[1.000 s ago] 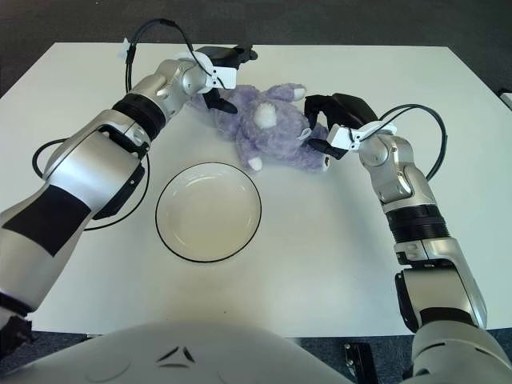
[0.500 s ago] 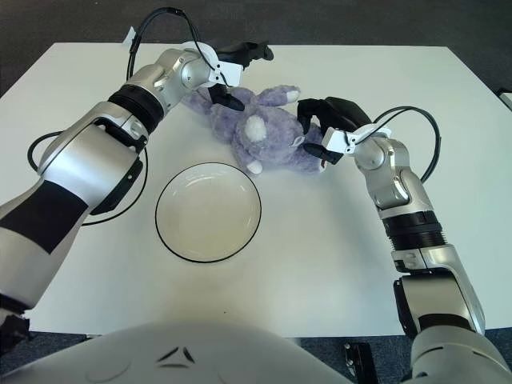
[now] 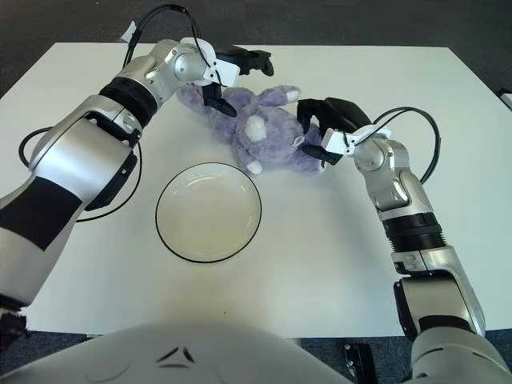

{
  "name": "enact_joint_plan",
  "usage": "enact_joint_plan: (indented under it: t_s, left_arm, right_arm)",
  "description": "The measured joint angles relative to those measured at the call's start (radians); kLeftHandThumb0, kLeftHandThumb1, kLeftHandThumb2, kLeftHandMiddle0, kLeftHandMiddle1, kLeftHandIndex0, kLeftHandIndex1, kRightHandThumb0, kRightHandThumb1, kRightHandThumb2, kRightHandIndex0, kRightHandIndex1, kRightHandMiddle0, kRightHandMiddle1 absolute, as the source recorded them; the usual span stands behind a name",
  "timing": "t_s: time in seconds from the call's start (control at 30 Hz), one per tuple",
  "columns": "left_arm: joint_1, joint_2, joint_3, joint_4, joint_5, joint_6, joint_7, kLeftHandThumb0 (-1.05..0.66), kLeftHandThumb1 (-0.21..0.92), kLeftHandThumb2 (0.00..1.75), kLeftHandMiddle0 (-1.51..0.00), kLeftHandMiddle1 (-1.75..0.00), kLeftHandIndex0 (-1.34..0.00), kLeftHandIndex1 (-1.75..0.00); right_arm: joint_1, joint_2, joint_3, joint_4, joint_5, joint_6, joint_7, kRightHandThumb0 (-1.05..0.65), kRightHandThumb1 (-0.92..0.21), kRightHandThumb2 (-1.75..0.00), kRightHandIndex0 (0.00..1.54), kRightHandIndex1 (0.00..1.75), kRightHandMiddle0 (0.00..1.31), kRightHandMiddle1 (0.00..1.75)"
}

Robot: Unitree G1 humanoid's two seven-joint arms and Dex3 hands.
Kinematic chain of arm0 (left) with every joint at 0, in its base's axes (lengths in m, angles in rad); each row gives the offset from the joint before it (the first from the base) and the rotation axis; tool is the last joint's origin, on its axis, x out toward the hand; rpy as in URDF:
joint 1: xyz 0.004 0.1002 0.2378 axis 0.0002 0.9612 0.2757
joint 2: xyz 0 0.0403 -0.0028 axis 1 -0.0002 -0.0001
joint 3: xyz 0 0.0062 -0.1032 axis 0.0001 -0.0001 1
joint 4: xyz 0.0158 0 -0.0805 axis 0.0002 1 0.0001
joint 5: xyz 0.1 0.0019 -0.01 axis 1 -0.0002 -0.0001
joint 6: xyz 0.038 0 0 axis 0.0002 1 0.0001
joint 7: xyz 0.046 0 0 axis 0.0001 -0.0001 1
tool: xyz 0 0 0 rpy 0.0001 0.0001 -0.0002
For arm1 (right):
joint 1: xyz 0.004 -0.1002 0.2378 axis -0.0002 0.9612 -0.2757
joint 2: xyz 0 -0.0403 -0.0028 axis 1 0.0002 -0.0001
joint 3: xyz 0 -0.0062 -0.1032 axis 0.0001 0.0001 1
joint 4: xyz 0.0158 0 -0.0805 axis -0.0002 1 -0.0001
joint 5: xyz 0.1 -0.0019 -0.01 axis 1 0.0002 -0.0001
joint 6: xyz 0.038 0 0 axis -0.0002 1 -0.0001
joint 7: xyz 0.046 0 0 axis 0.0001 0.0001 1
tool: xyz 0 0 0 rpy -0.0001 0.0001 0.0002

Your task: Put the doll into the plate.

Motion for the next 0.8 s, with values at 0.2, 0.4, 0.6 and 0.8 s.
enact_joint_plan:
  t_s: [0.2,0.4,0.6,0.8]
  left_arm:
    - [-0.024,-0.001,-0.010,0.002,0.004,0.037,-0.099,0.00,0.07,1.29,-0.01,-0.90,0.00,-1.02]
    - [-0.045,-0.002,-0.015,0.004,0.006,0.090,-0.160,0.09,0.08,1.34,-0.02,-0.90,0.00,-1.03]
    - [-0.060,-0.004,-0.040,0.005,0.027,0.138,-0.179,0.12,0.13,1.36,-0.05,-0.84,0.00,-0.98]
    - [-0.062,-0.008,-0.048,0.005,0.034,0.152,-0.201,0.17,0.13,1.38,-0.03,-0.79,0.00,-0.97]
  right_arm:
    - [0.011,0.014,-0.012,-0.031,0.007,0.037,0.002,0.00,-0.06,-1.51,0.92,1.45,0.58,1.75]
    - [0.035,0.016,-0.018,-0.062,0.007,0.051,0.002,0.00,-0.05,-1.52,0.93,1.43,0.59,1.75]
    - [0.052,0.021,-0.026,-0.093,0.008,0.069,0.006,0.00,-0.08,-1.55,0.86,1.60,0.55,1.75]
    - [0.073,0.020,-0.029,-0.146,0.002,0.089,0.030,0.00,-0.10,-1.53,0.83,1.63,0.52,1.75]
